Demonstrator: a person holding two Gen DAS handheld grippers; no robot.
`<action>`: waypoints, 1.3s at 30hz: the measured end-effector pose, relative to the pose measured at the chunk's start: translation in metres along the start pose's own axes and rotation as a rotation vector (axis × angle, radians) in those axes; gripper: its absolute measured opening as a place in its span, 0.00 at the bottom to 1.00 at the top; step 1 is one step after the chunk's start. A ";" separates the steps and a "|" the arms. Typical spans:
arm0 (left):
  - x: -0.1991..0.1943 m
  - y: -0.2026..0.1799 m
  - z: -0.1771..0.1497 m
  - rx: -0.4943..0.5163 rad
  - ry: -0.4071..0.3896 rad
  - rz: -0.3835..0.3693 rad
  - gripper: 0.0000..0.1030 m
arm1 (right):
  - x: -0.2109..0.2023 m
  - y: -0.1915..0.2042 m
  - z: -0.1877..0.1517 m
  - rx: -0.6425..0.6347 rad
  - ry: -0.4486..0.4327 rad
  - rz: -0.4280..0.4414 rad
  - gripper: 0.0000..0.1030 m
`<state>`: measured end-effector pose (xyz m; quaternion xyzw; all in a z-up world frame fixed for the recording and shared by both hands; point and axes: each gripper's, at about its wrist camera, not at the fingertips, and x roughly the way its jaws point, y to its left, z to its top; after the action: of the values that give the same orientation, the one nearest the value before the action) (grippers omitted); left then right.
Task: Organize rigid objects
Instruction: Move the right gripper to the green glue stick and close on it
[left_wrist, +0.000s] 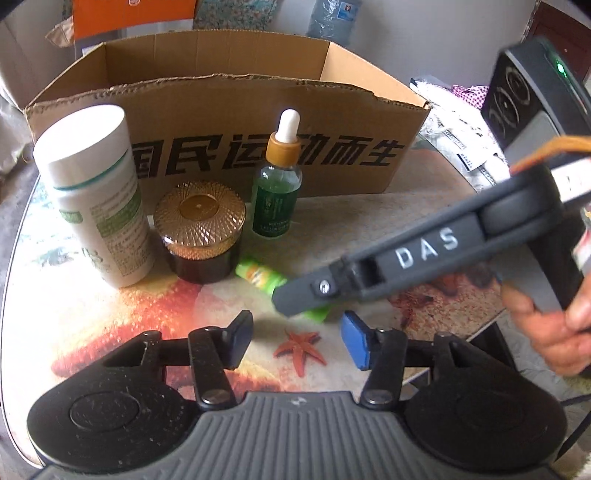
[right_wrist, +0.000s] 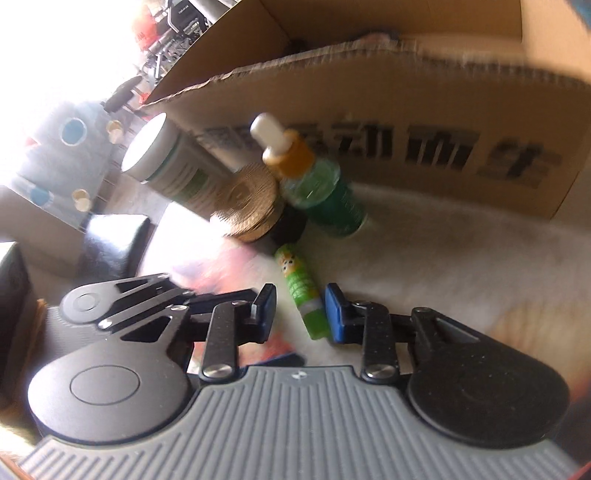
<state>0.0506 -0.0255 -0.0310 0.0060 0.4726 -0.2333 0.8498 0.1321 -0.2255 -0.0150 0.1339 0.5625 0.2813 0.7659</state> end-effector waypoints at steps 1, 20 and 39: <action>-0.001 0.001 0.000 -0.001 0.004 -0.004 0.49 | 0.001 0.000 -0.003 0.018 0.008 0.022 0.27; -0.004 0.014 0.002 -0.037 0.021 0.008 0.29 | 0.025 0.006 0.006 0.055 0.003 0.085 0.13; -0.007 0.006 -0.001 -0.021 0.031 0.056 0.23 | 0.016 -0.015 -0.014 0.162 0.020 0.175 0.13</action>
<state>0.0489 -0.0173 -0.0270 0.0139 0.4878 -0.2045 0.8485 0.1263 -0.2295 -0.0404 0.2411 0.5771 0.3019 0.7195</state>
